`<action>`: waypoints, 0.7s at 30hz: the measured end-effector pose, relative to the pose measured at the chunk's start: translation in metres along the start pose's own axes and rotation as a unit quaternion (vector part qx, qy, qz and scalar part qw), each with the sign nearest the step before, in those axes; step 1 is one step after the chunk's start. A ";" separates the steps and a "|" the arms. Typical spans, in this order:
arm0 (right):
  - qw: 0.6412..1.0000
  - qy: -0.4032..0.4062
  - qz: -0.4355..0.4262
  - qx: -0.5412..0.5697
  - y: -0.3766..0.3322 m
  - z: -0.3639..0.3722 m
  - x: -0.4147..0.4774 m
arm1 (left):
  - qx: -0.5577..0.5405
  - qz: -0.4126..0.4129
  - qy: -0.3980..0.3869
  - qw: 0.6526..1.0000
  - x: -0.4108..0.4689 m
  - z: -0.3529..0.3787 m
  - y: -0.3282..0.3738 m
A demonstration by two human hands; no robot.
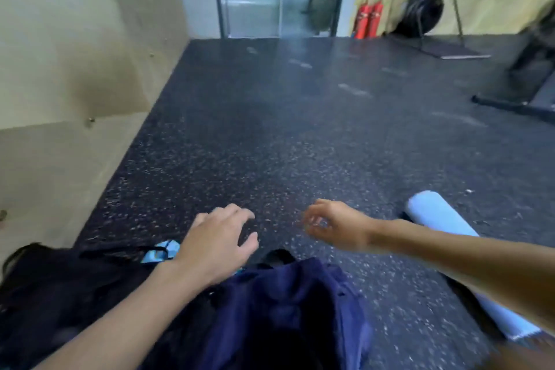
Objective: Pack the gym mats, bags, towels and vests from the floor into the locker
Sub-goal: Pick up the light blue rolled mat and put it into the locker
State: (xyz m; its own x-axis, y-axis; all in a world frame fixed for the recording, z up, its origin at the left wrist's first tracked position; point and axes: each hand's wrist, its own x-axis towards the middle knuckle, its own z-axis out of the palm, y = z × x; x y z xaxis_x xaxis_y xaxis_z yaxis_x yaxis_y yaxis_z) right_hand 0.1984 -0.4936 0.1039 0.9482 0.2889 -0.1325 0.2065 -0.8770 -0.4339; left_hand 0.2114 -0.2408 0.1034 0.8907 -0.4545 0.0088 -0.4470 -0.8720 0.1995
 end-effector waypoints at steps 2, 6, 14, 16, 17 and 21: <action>0.997 0.017 0.067 0.019 0.061 0.006 -0.039 | 0.005 0.040 -0.037 0.999 0.028 0.039 0.048; 0.982 0.059 0.169 0.061 0.157 0.027 -0.097 | -0.001 0.101 -0.114 0.988 0.066 0.113 0.129; 0.931 0.119 0.345 -0.007 0.296 0.079 -0.158 | 0.001 0.157 -0.173 0.972 0.118 0.226 0.254; 0.908 0.125 0.396 -0.048 0.319 0.088 -0.171 | 0.006 0.163 -0.187 0.969 0.125 0.251 0.271; 0.898 0.126 0.416 -0.069 0.329 0.093 -0.178 | 0.011 0.166 -0.192 0.967 0.128 0.262 0.275; 0.866 0.107 0.474 -0.120 0.358 0.111 -0.204 | 0.041 0.152 -0.224 0.962 0.135 0.299 0.281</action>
State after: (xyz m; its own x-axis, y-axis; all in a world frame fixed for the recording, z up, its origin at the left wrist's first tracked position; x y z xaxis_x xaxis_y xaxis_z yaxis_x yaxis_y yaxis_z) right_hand 0.0520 -0.8235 -0.1231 0.7374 -0.6588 -0.1487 -0.6684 -0.7436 -0.0200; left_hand 0.1811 -0.6015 -0.1320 0.5999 -0.7079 -0.3728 -0.7032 -0.6888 0.1762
